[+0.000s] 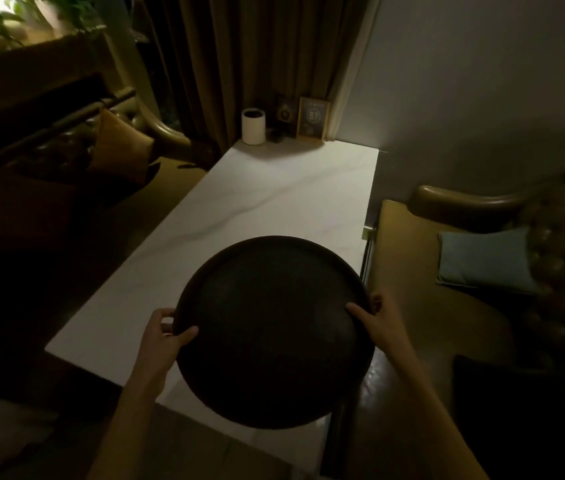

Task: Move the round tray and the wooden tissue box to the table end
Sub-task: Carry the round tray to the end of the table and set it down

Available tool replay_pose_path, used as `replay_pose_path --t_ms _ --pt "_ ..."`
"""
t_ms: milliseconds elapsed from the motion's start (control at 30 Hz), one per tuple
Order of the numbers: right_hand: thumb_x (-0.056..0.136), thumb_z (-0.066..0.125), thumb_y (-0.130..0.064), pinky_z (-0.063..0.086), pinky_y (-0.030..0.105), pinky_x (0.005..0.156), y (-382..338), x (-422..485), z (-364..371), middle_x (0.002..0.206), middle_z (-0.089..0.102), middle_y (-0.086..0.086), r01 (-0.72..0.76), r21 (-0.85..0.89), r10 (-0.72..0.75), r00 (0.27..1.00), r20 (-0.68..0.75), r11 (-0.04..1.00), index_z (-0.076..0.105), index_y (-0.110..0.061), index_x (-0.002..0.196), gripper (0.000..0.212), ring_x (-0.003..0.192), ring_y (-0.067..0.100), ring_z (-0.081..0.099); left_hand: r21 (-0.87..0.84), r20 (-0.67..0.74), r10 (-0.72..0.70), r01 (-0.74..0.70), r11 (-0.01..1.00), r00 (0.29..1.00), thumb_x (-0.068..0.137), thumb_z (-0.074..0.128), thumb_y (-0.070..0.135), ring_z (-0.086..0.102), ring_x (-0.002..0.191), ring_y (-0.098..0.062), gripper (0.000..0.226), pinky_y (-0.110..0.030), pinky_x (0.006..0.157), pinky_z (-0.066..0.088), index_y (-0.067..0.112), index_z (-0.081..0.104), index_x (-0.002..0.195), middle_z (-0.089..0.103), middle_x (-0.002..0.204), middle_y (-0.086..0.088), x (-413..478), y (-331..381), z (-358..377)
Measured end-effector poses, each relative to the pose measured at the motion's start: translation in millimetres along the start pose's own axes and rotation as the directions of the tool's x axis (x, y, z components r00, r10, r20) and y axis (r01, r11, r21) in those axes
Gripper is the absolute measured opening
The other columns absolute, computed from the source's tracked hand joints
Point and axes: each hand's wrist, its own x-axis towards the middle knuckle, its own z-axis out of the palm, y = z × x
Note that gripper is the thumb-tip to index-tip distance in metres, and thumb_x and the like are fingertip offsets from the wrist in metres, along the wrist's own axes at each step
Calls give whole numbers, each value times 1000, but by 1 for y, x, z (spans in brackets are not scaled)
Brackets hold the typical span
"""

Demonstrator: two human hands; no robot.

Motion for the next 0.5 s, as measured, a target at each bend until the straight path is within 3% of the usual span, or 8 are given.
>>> replay_pose_path --t_ms 67,233,367,433,500 --pt "79 75 -41 56 43 73 16 -8 4 93 62 12 19 -39 -18 1000 9 999 54 -8 101 45 85 28 64 -5 -57 -5 5 1000 998 82 73 13 62 103 -33 40 -49 84 56 18 52 116 58 117 -15 -17 -19 -2" --pt "82 73 -39 44 26 59 18 -20 39 81 55 1 133 -137 -111 981 158 981 51 -9 96 40 70 14 54 -86 -223 -81 63 994 971 84 70 12 61 103 -30 37 -38 73 54 24 50 114 57 114 -9 -73 -58 -32" --pt "84 71 -37 41 25 58 0 -8 88 78 51 -2 260 -133 -198 912 358 956 48 -8 95 38 70 16 53 -86 -413 -104 75 994 905 83 70 4 57 100 -30 40 -27 64 46 19 47 112 56 96 2 -105 -78 -51" --pt "85 69 -38 41 26 58 -11 4 111 78 51 -2 321 -143 -226 862 454 936 47 -11 94 36 70 16 53 -103 -501 -123 82 991 857 82 71 2 57 103 -31 40 -30 69 48 16 47 112 58 101 -3 -116 -89 -57" --pt "85 70 -40 43 27 59 -26 23 133 81 54 3 394 -129 -276 808 521 910 48 -10 93 38 74 21 56 -100 -578 -154 119 988 801 82 72 5 56 108 -29 46 -39 84 50 10 48 120 57 116 -9 -121 -91 -58"
